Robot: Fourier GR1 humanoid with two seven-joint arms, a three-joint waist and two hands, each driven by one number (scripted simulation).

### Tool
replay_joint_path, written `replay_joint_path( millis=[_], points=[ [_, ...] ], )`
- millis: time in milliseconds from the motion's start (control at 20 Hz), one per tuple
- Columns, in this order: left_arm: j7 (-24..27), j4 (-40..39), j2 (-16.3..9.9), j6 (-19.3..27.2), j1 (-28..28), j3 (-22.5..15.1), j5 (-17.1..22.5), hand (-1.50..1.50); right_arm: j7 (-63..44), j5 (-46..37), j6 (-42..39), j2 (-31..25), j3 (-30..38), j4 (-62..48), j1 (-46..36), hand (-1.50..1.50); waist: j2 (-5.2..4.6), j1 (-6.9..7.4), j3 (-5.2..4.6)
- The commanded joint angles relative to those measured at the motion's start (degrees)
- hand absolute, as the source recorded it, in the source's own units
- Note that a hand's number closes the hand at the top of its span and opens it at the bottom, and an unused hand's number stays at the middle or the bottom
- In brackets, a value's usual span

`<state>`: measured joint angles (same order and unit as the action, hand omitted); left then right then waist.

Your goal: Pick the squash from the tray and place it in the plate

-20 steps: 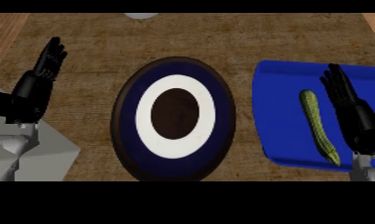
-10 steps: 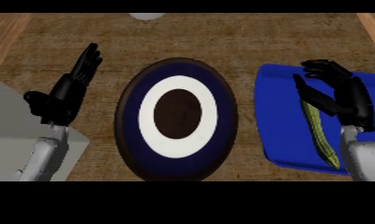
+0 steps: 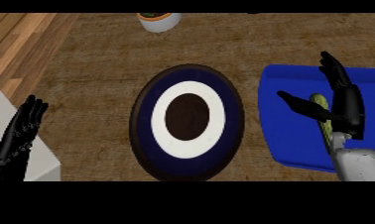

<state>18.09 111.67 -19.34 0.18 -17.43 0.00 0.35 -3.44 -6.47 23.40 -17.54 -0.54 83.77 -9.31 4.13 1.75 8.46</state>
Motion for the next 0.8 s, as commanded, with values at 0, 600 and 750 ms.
replay_joint_path(
  millis=[0, 600, 750],
  points=[
    [-6.0, -7.5, 2.3, 0.0, -2.8, -1.3, 2.1, 0.0, 0.5, -3.0, 2.2, -1.5, 0.3, 0.8, 0.7, -1.5, -5.06, -3.84, -8.4],
    [-15.7, -4.3, 4.4, -0.7, -5.5, 2.2, 3.7, 0.0, -23.4, -16.1, -9.9, -12.5, -11.1, 5.1, 5.4, -1.5, -4.61, -7.44, -9.26],
    [-17.4, -11.0, 3.0, -2.0, 2.7, 4.0, 5.2, 0.0, -33.5, -15.9, -15.6, -15.1, -11.6, 9.3, 5.2, -1.5, -4.35, -6.11, -8.95]
  ],
)
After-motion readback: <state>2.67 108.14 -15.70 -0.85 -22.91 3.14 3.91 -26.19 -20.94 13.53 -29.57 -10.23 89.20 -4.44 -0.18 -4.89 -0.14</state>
